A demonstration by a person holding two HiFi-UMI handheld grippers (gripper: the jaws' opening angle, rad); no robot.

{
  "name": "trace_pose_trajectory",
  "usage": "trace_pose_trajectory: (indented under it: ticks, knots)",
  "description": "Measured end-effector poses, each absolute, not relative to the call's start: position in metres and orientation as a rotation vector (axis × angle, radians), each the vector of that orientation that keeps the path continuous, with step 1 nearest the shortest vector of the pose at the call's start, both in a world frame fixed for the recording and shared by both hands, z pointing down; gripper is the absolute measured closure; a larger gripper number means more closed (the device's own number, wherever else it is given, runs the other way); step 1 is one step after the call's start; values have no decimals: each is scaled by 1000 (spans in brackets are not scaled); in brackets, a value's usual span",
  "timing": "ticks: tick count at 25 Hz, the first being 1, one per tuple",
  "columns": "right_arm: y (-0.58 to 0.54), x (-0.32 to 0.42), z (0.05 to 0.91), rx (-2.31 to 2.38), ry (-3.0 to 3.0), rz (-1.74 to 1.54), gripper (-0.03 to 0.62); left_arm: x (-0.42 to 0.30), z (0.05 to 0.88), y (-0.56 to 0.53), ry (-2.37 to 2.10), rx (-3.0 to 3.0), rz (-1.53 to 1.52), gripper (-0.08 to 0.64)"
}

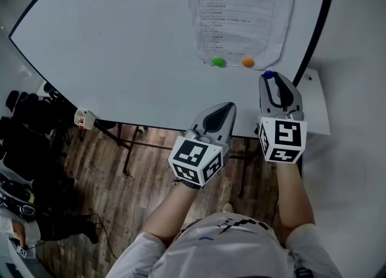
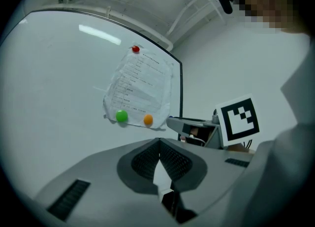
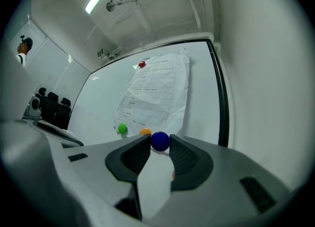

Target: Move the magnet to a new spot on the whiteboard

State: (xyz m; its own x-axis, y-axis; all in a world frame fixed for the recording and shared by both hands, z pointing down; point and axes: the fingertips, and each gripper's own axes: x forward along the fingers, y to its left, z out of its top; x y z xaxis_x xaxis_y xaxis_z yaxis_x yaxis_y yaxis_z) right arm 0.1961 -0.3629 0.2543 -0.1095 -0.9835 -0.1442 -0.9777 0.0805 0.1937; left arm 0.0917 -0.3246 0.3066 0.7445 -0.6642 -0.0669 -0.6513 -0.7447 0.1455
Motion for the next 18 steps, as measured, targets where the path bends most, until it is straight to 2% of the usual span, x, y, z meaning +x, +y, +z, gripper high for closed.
trace_pose_trajectory:
  ticks: [18]
  knots:
    - [-394,208,248,2105,-2249,-409,465,99,313,-344,-1077,2819,-151,549]
